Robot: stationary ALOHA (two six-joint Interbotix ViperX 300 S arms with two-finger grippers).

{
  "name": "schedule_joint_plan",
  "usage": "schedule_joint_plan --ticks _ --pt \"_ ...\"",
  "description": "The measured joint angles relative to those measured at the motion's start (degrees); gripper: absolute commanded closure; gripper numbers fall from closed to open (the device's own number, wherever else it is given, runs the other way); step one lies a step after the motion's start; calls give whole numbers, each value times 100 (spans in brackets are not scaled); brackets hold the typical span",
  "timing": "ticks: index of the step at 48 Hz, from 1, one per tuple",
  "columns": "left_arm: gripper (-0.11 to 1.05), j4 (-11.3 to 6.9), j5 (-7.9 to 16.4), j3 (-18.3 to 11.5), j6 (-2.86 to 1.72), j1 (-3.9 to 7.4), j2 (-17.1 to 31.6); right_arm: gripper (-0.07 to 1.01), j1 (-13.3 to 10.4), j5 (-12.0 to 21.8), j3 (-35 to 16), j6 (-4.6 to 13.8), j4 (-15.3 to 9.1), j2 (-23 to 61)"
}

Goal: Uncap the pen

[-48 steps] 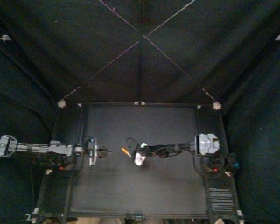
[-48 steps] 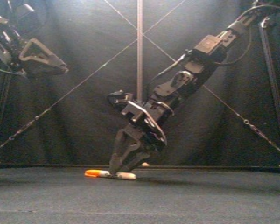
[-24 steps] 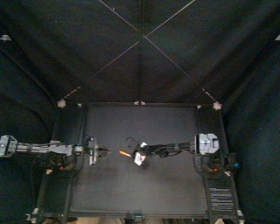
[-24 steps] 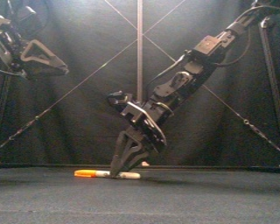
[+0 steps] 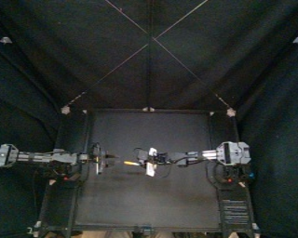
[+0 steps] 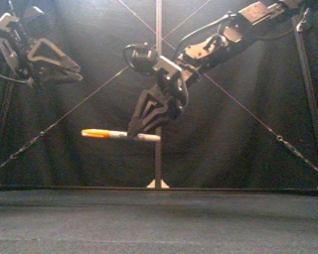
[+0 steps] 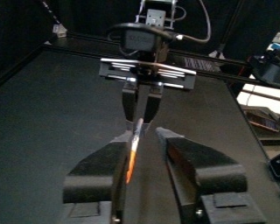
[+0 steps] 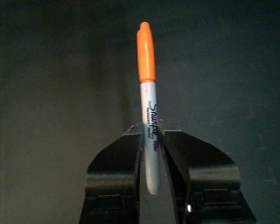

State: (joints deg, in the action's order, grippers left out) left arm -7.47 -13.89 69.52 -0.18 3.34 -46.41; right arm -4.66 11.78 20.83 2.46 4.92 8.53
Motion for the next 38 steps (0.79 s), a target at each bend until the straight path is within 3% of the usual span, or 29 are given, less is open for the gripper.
schedule_joint_plan --ticks 12,21,31,38 --pt "-7 -97 0 -9 -9 -88 18 40 0 -176 -26 -9 -193 -185" --pt "-7 -211 0 -9 -9 -105 193 40 0 -404 -149 0 -396 -185" --pt "-7 -492 0 -18 0 -97 563 40 26 -545 -264 -9 -571 -185" --pt "-7 -527 -18 -26 -9 -62 659 40 44 -562 -272 -9 -598 -185"
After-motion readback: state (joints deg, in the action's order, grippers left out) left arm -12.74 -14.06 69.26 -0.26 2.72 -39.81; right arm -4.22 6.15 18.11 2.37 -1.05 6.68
